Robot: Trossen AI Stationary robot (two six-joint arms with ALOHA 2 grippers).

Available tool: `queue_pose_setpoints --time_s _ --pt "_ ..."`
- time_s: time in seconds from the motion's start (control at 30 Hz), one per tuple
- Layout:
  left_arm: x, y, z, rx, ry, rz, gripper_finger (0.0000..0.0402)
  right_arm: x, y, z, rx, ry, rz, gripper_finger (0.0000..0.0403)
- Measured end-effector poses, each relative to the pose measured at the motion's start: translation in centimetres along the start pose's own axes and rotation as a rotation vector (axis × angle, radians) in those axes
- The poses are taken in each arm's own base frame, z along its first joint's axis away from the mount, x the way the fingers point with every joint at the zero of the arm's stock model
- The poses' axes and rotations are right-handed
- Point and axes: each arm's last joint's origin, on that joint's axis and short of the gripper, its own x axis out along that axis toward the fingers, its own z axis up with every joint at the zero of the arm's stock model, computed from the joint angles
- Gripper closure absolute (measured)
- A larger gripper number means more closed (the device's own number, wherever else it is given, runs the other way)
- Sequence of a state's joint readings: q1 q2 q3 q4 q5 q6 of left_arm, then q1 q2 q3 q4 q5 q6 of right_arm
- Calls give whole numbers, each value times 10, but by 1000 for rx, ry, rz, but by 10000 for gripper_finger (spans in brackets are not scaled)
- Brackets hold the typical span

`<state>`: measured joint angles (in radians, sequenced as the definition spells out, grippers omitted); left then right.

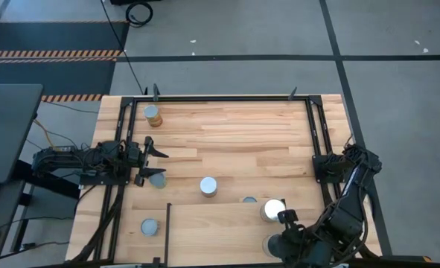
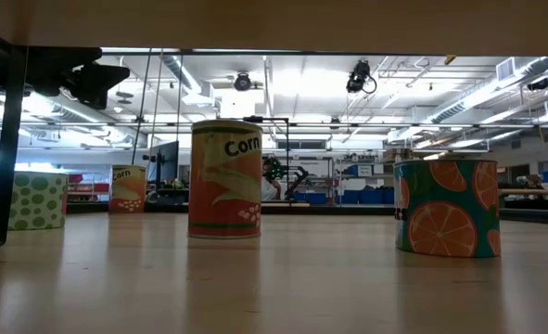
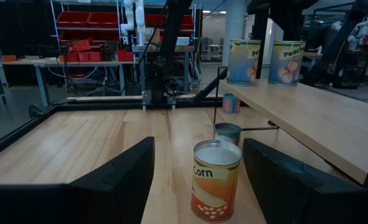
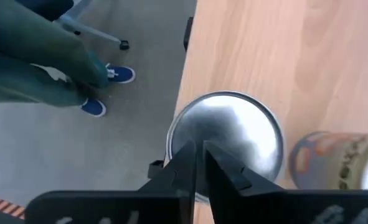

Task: Pick and place cans onto a shelf
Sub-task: Put the canned peaches on the shelf

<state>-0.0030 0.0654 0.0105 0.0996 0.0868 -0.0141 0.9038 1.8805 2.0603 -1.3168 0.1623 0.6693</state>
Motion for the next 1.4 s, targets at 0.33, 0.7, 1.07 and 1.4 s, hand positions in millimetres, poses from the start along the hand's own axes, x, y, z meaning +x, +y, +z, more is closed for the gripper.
queue_pose_setpoints --time_s 0.33,0.7,1.07,1.4 --pt "0 0 0 0 -1 0 152 10 -2 -5 -28 53 21 372" --pt "0 0 0 0 -1 0 152 7 -15 3 -51 40 27 375" --pt "0 0 0 0 0 0 152 8 -15 7 -52 45 83 377" --pt "0 0 0 0 0 0 152 8 -16 5 -27 81 97 386"
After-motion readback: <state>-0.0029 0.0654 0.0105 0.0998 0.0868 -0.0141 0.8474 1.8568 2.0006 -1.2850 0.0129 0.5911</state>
